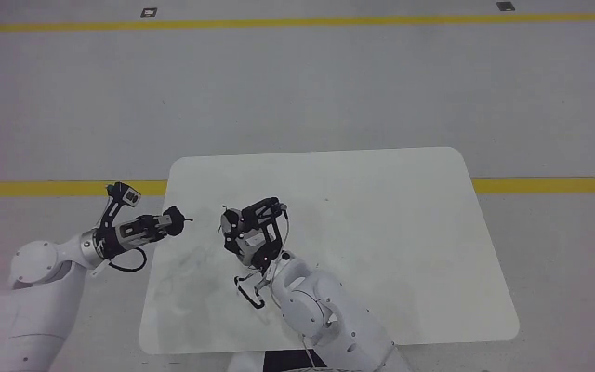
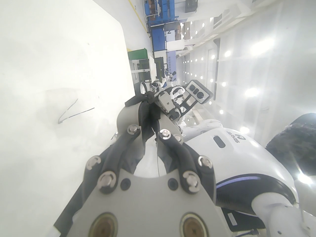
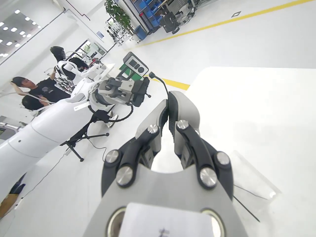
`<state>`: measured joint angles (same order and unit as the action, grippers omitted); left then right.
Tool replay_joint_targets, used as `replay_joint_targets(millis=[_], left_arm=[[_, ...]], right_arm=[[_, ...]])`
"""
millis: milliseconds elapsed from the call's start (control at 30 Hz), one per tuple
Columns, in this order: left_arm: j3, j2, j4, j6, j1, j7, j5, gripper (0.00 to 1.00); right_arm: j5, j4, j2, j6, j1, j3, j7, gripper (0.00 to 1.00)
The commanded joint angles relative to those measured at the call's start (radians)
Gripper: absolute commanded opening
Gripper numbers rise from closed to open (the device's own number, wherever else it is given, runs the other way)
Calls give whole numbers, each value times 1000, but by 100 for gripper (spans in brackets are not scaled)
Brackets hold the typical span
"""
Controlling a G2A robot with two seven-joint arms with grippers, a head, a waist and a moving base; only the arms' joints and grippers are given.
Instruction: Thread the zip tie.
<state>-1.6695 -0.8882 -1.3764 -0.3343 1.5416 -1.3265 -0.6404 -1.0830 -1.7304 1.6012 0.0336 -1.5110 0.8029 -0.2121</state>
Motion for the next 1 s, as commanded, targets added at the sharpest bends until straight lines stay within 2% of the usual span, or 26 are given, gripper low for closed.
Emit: replay_joint_targets(millis=[0,100,233,367,467,500,967], left_arm=[[17,-4,-1,-6,14,53,15,0],[39,-12,-5,-6,30,125,29,0],[71,-26,2,-6,41,184,13,0],[101,-41,30,-6,32,189,-23,0],[120,-54,62,-6,6,164,-51,0],[123,-57,71,-6,-1,154,-58,0],[123,-57,71,-6,-1,154,-58,0]], right_arm=[[-31,17,-2,18,-1,-8,67,0],[-42,54,-5,46,15,-39,146,0],[-50,116,-4,104,53,-95,239,0],[-60,179,4,180,95,-151,314,0],[-59,218,13,214,124,-185,343,0],[-59,218,13,214,124,-185,343,0],[-59,218,13,214,124,-185,343,0]])
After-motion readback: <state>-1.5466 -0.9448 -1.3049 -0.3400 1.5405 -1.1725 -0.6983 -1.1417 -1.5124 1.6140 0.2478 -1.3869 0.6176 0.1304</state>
